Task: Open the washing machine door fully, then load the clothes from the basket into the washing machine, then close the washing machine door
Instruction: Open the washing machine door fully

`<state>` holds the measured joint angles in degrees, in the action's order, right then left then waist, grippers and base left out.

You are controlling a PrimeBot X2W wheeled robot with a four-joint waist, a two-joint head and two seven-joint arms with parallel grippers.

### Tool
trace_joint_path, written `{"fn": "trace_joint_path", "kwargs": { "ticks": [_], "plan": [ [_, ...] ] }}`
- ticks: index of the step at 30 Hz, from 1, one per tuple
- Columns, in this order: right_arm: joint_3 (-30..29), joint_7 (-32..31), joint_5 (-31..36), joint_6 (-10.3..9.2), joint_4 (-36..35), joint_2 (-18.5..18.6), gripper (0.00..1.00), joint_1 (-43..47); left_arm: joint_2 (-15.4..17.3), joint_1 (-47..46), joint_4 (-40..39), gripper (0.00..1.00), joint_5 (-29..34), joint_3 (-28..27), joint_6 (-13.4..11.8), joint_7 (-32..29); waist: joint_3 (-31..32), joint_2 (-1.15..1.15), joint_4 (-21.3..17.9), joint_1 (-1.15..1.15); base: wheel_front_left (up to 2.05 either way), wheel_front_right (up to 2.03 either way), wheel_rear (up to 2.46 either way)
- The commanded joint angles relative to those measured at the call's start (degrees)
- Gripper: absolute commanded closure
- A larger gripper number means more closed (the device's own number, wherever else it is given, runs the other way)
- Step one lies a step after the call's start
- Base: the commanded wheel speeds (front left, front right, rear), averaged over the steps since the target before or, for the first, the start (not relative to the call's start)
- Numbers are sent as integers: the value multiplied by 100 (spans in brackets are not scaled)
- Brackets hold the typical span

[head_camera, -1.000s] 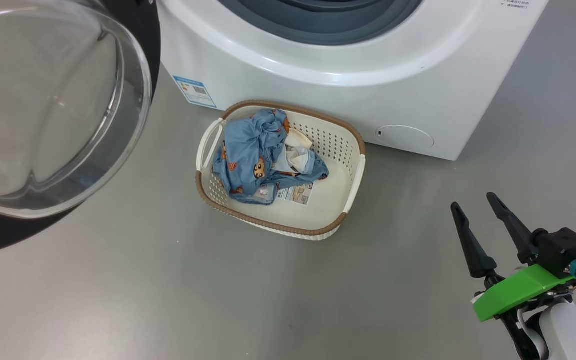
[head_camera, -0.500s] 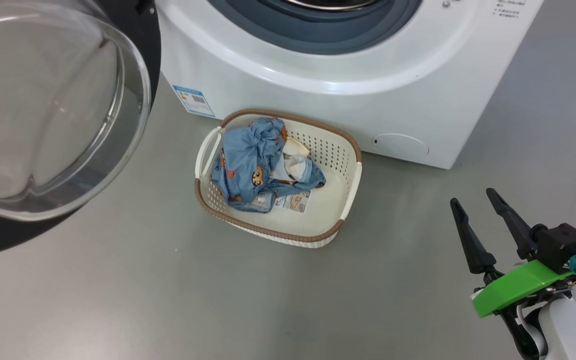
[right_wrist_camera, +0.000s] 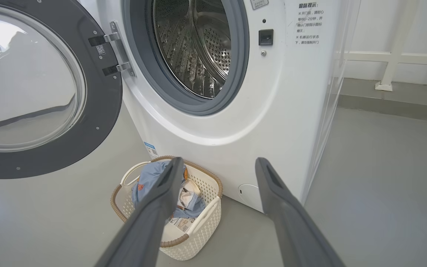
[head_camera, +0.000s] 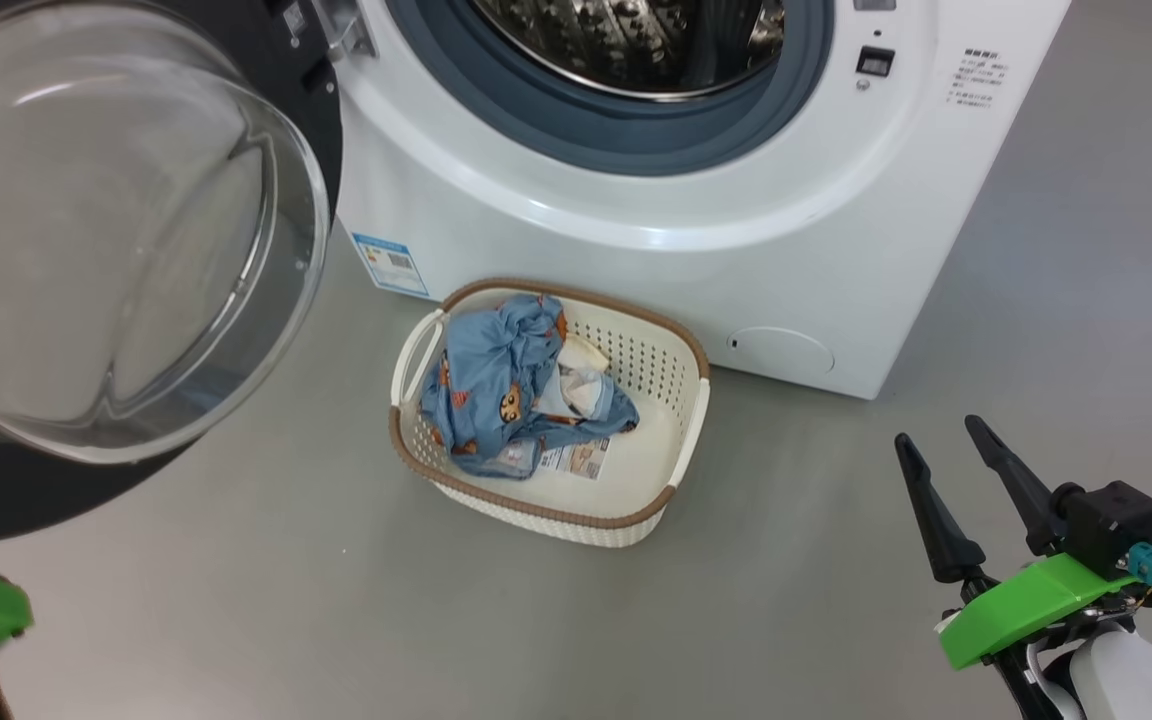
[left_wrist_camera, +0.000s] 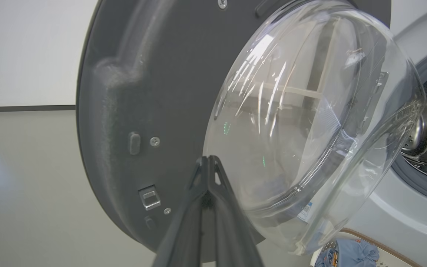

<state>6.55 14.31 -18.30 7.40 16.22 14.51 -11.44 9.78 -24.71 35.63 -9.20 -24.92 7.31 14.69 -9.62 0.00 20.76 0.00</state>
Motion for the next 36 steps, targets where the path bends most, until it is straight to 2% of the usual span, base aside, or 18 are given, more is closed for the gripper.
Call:
{"fn": "trace_joint_path", "kwargs": {
  "ticks": [1, 2, 3, 6, 7, 9, 16, 22, 30, 36],
  "plan": [
    [92, 69, -64, 9, -129, 6, 0, 63, 275, 113, -218, 100, -57, -88, 16, 31, 130, 0, -50, 0, 0, 0, 0],
    [85, 69, -66, 9, -133, -8, 0, 98, 243, 224, -323, 82, -101, -41, 16, 31, 170, 0, -73, 0, 0, 0, 0],
    [79, 69, -72, 9, -135, -14, 0, 135, 194, 337, -443, 73, -126, 7, 16, 31, 209, 0, -90, 0, 0, 0, 0],
    [50, 69, -82, 9, -139, -27, 0, 236, 65, 673, -769, 52, -215, 229, 16, 31, 300, 0, -168, 0, 0, 0, 0],
    [29, 69, -83, 9, -144, -31, 0, 263, 33, 776, -864, 32, -249, 303, 16, 31, 320, 0, -201, 0, 0, 0, 0],
    [-23, 69, -81, 9, -161, -40, 0, 313, -19, 966, -1065, 0, -323, 447, 17, 31, 353, 0, -274, 0, 0, 0, 0],
    [-152, 69, -78, 9, -201, -38, 0, 410, -26, 1499, -1654, 0, -705, 1254, 17, 31, 384, 0, -641, 0, 0, 0, 0],
    [-251, 69, -54, 9, -263, -89, 0, 426, 99, 1753, -2142, 0, -1096, 1852, 17, 31, 343, 0, -1053, 0, 0, 0, 0],
    [-350, 69, -33, 9, -313, -121, 0, 405, 318, 1840, -2529, 0, -1389, 2391, 17, 31, 228, 0, -1552, 0, 0, 0, 0],
    [-397, 69, -10, 9, -338, -135, 0, 377, 431, 1923, -2640, 0, -1490, 2579, 17, 31, 190, 0, -1832, 0, 0, 0, 0]
  ]
}}
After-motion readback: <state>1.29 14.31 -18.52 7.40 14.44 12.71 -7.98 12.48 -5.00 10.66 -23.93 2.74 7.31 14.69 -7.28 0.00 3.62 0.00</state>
